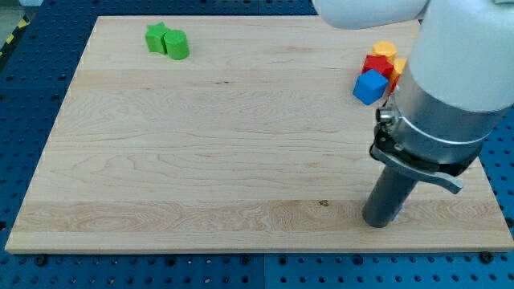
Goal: Move the blue triangle towards the group of blocks
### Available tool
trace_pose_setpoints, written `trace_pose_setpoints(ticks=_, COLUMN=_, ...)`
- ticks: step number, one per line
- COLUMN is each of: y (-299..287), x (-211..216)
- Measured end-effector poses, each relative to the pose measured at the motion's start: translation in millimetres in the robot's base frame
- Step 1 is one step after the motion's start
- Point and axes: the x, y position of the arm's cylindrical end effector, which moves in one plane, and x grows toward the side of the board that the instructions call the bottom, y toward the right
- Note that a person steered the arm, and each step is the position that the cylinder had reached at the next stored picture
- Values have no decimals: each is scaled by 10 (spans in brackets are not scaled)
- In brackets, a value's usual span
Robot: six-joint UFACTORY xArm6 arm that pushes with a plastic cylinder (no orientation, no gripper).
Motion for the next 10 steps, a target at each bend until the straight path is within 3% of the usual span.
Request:
trace_pose_setpoints(ticks=1, y=111, x=-26)
trace_pose_setpoints(ticks=3, y=-143, x=-540)
trace_pose_setpoints(ticks=5, y=-90, x=-111)
trace_pose_setpoints(ticks=8, y=830, x=-672)
trace_pose_setpoints(ticks=9, y=1026, x=-422)
trace_pose_setpoints(ticks=10, y=1236, x=-430)
